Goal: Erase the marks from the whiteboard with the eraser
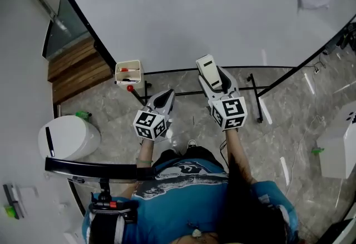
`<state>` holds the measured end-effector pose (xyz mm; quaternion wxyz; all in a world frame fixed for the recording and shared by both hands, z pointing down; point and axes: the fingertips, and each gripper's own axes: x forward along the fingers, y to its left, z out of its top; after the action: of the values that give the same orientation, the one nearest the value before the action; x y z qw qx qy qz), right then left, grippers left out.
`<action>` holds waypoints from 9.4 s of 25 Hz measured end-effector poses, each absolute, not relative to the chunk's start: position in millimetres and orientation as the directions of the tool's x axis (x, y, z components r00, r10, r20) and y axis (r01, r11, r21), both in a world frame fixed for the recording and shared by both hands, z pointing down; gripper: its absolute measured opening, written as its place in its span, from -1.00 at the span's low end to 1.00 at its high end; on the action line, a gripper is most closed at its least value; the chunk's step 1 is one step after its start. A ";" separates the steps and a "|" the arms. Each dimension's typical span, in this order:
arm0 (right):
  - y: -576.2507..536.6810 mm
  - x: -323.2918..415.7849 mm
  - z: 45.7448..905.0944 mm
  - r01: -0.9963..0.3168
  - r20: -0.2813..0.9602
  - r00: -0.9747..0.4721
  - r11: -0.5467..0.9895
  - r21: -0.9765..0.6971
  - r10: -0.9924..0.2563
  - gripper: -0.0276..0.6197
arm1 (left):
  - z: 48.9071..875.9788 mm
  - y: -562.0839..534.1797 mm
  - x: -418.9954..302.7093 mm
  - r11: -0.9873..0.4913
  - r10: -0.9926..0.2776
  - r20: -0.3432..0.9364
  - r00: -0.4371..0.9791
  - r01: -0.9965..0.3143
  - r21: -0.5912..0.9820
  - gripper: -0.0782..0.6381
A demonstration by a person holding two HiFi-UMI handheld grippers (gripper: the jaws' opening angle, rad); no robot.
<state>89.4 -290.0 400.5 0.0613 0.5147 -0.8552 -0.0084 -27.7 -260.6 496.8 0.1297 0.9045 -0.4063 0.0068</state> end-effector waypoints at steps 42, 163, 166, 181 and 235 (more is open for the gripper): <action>-416.0 21.1 285.6 -0.777 -0.163 -0.392 0.231 0.585 -0.905 -0.10 | 504.8 -280.1 -52.5 -0.567 -0.780 0.169 0.603 -0.795 0.217 -0.77; -443.5 -59.4 381.1 -0.799 0.151 -0.272 0.310 0.515 -0.950 -0.10 | 542.4 -246.9 -145.2 -0.411 -0.855 0.209 0.475 -0.866 0.286 -0.77; -438.8 -40.9 370.8 -0.823 0.142 -0.282 0.316 0.472 -0.949 -0.10 | 544.6 -248.2 -138.7 -0.423 -0.848 0.210 0.487 -0.859 0.287 -0.77; -429.0 228.2 219.1 -0.954 0.017 -0.037 0.040 0.299 -0.999 -0.10 | 534.6 -253.0 -60.0 -0.581 -0.743 0.201 0.639 -0.764 0.281 -0.77; -388.7 -31.4 420.3 -0.863 0.331 -0.296 0.399 0.309 -0.896 -0.10 | 552.0 -207.7 -162.7 -0.448 -0.826 0.210 0.523 -0.835 0.320 -0.77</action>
<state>-31.4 -388.7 420.3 0.2300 0.5471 -0.8041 -0.0357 -162.7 -207.7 552.0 0.1947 0.8507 -0.4881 0.0118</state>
